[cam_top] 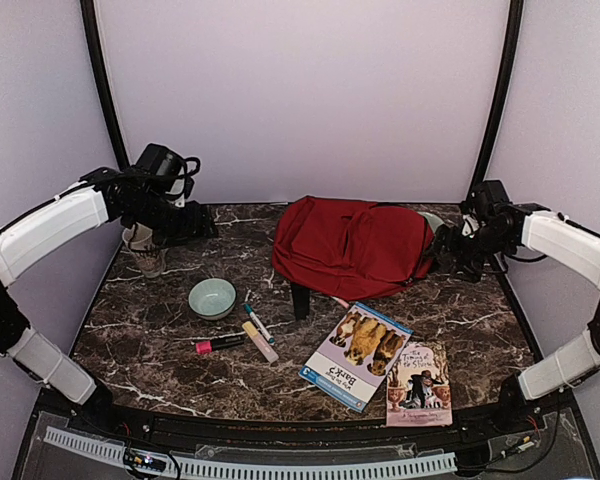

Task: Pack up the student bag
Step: Pick up the student bag from the center of the board, then put down the student bag at the center of the board, then hold the student bag at the center of the board.

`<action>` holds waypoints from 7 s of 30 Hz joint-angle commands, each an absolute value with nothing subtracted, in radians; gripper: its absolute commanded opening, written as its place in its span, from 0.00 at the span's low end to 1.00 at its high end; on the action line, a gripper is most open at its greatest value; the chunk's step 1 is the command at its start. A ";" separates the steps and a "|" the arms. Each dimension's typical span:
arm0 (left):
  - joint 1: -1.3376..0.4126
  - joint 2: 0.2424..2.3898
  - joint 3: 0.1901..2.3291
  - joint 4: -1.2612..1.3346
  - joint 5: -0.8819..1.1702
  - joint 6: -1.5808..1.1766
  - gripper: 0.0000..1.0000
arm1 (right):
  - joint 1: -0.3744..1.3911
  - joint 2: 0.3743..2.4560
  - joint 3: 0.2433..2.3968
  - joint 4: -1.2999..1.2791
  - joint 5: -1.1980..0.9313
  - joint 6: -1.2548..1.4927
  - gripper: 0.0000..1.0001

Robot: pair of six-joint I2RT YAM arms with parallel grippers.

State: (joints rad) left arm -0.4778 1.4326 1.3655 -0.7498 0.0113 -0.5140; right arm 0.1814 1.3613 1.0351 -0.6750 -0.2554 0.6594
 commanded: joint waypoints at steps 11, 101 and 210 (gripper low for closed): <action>-0.609 1.844 1.639 -0.623 0.039 -0.682 0.74 | 0.207 1.422 1.086 -0.628 -0.257 0.626 0.92; -0.660 2.172 1.858 -0.406 0.076 -0.649 0.00 | 0.247 1.835 1.394 -0.601 -0.191 0.521 0.00; -0.946 1.783 1.078 0.270 0.168 0.307 0.78 | 0.469 0.998 0.864 -0.601 -0.084 0.489 0.95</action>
